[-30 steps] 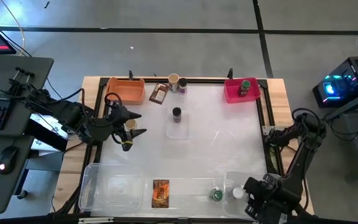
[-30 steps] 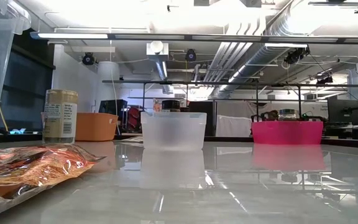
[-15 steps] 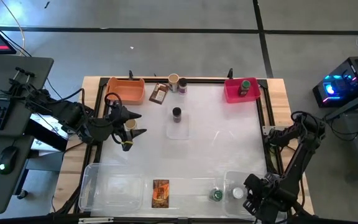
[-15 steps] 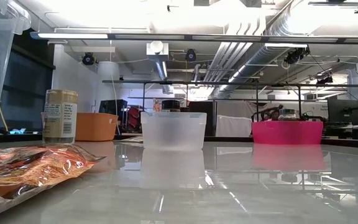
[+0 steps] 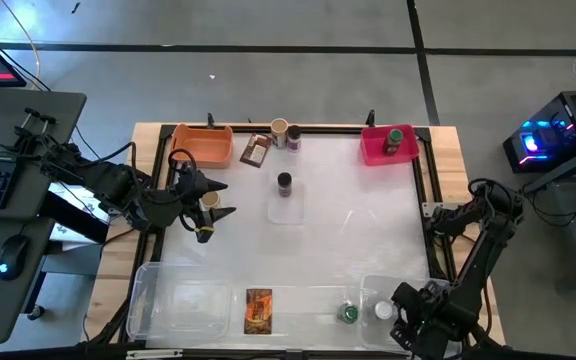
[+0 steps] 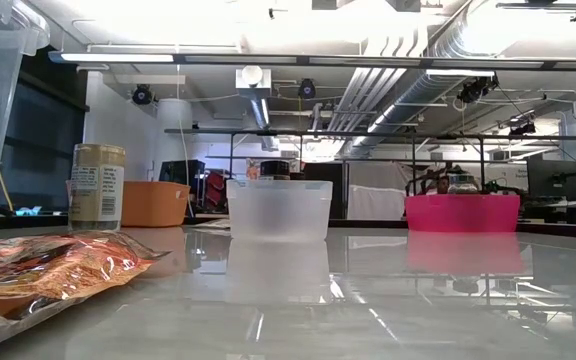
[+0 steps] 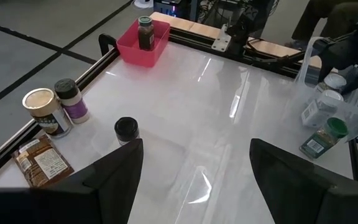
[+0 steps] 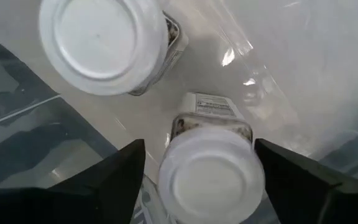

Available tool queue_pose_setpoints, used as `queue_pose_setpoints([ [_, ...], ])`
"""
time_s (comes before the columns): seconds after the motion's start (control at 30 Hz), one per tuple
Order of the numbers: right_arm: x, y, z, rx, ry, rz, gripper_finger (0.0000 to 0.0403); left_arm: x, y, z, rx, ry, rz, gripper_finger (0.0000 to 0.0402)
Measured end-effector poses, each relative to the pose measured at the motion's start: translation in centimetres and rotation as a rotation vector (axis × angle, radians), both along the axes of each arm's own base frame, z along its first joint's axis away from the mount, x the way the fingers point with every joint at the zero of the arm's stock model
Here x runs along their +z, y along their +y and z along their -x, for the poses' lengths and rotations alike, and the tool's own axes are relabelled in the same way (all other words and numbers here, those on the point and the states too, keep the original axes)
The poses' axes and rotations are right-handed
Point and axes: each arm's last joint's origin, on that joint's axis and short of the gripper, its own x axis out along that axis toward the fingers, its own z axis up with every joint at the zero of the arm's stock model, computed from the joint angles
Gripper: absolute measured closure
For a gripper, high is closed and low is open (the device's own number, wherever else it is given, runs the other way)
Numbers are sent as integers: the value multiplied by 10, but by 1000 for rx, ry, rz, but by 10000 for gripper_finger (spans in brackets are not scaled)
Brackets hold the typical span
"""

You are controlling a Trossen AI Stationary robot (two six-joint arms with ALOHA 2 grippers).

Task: Sort spices by type
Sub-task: Put the white seasoning bottle into the right transparent bin, then put the black seasoning bottle into the white bin

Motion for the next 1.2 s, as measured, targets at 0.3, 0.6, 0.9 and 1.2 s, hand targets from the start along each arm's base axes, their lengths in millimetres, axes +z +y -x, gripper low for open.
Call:
queue_pose_setpoints([
  [0.3,21,-2,2,3,64,-10,91,0,0,0,-9,5,-15,119],
  [0.6,83,-18,6,26,-45,18,89,0,0,0,-7,3,-16,119],
  [0.9,102,-29,-23,31,-346,112,89,1,0,0,-3,-4,-15,119],
  [1.2,115,-53,-96,261,-605,150,89,27,-22,-13,-244,-256,69,119],
])
